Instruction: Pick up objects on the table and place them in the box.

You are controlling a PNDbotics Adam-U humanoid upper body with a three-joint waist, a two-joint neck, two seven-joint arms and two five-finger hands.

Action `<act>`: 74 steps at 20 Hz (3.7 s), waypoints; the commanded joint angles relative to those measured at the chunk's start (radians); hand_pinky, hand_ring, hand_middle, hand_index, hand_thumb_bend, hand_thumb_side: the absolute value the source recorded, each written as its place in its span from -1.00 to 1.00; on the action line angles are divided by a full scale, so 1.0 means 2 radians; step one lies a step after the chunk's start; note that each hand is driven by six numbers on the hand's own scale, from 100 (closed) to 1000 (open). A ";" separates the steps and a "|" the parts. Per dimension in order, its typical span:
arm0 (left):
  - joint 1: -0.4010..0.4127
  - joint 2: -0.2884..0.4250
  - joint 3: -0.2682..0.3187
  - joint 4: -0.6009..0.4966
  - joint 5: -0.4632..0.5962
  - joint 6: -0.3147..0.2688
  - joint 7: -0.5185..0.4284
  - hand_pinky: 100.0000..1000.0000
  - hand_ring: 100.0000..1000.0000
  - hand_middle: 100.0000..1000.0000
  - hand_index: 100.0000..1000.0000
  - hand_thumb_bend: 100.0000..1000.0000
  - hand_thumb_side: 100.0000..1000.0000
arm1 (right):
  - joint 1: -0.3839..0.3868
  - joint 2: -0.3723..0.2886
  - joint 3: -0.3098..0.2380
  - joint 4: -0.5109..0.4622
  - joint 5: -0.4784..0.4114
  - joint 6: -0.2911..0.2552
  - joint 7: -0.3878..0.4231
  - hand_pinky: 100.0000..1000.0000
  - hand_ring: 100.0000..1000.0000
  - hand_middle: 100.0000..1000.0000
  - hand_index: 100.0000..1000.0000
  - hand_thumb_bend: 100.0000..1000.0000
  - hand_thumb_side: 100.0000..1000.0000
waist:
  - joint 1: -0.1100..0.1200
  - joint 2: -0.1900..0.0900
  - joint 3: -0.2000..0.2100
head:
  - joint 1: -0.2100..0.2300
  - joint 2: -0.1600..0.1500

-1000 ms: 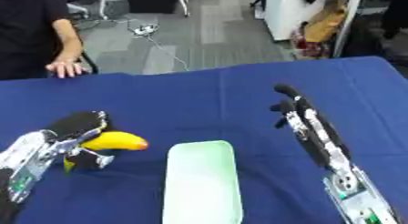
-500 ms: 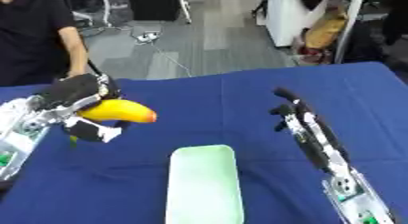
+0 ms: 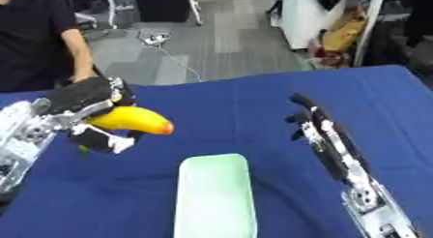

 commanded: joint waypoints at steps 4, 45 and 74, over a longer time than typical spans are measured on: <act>-0.037 -0.023 -0.029 -0.012 -0.004 -0.024 -0.014 -1.00 -1.00 -1.00 -0.87 -1.00 -0.67 | -0.007 -0.001 -0.002 -0.005 -0.001 -0.001 0.001 0.02 0.46 0.86 1.00 -0.94 1.00 | -0.001 -0.012 -0.001 | -0.001 -0.006; -0.017 -0.125 -0.073 0.065 -0.091 -0.091 -0.019 -1.00 -1.00 -1.00 -0.87 -1.00 -0.68 | -0.034 0.014 0.001 -0.010 -0.002 -0.003 0.004 0.04 0.47 0.86 0.99 -0.97 1.00 | -0.014 0.016 -0.024 | 0.024 -0.034; -0.016 -0.136 -0.075 0.081 -0.098 -0.143 -0.011 0.05 0.26 0.35 0.51 -1.00 0.14 | -0.034 0.014 0.001 -0.010 -0.002 -0.004 0.005 0.05 0.47 0.86 0.99 -0.97 1.00 | -0.013 0.016 -0.026 | 0.025 -0.034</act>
